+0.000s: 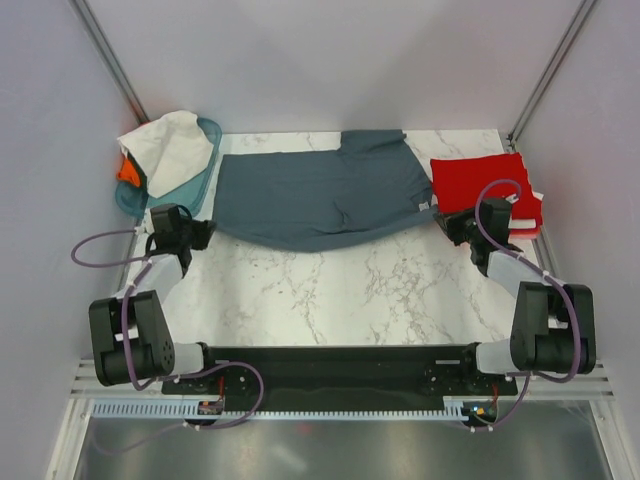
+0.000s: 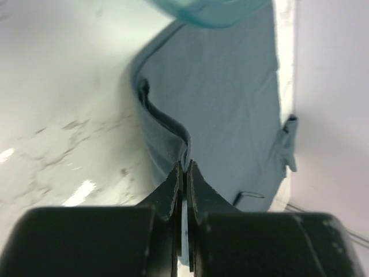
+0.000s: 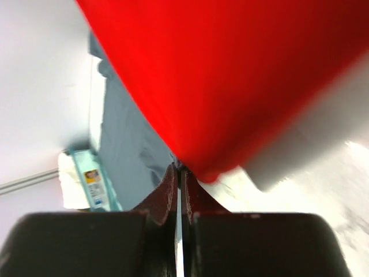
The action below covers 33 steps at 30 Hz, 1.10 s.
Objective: Fold and stack the t-shirts
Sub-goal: Fold the tshirt
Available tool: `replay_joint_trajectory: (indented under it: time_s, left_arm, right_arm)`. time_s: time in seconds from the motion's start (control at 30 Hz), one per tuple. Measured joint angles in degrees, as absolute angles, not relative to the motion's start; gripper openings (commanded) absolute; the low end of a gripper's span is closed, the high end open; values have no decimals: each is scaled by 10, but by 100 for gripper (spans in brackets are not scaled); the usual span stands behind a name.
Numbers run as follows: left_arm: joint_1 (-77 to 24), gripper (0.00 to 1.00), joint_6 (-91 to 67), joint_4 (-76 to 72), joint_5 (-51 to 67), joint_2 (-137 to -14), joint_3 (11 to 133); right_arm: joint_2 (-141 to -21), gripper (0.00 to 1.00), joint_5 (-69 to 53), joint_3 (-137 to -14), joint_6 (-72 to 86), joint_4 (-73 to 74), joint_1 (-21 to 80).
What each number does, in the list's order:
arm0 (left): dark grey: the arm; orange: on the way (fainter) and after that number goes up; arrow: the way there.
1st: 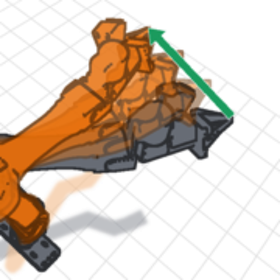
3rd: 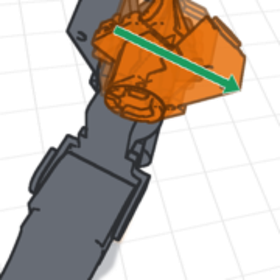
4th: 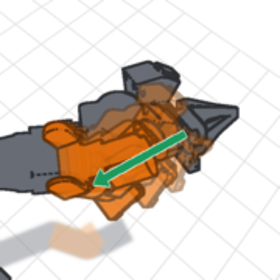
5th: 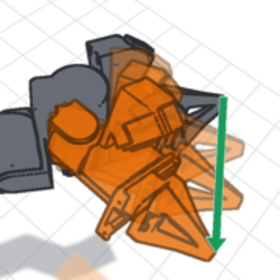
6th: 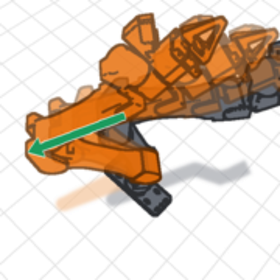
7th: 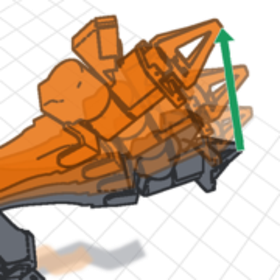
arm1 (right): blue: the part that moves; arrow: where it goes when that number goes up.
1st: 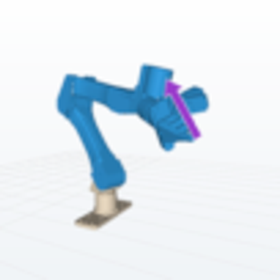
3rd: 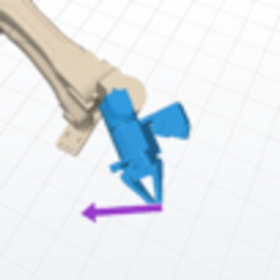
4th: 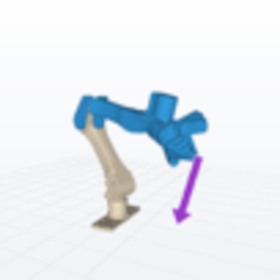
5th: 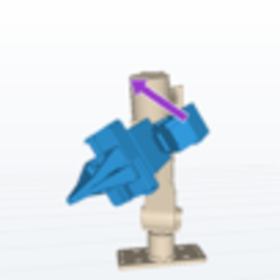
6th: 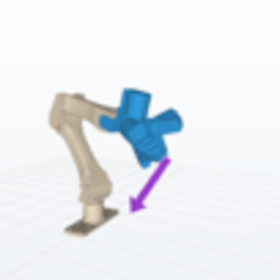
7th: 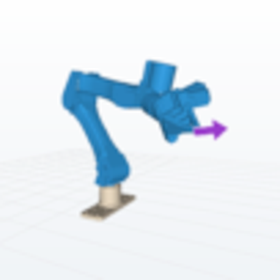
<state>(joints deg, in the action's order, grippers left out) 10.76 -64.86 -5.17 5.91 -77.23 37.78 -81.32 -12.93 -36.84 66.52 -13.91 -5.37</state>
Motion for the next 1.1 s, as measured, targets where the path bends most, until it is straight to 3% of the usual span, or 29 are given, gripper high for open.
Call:
replay_joint_trajectory:
  time_s: [0.6,0.73,0.83,0.9,0.93,1.1]
  left_arm:
    - [108,3,-592,59,-37,-571,222]
    - [108,8,-587,91,-70,-532,199]
    - [109,21,-586,108,-79,-519,182]
    - [109,40,-581,119,-80,-517,175]
    - [109,51,-579,126,-80,-517,174]
    - [109,80,-572,169,-78,-508,184]
  right_arm:
    - [-655,0,-33,-224,605,13,-53]
    - [-640,0,-29,-200,594,31,-53]
    - [-621,3,-27,-186,585,50,-53]
    - [-604,23,-21,-180,580,61,-52]
    - [-594,40,-18,-177,577,67,-53]
    - [-535,50,10,-176,550,95,-46]
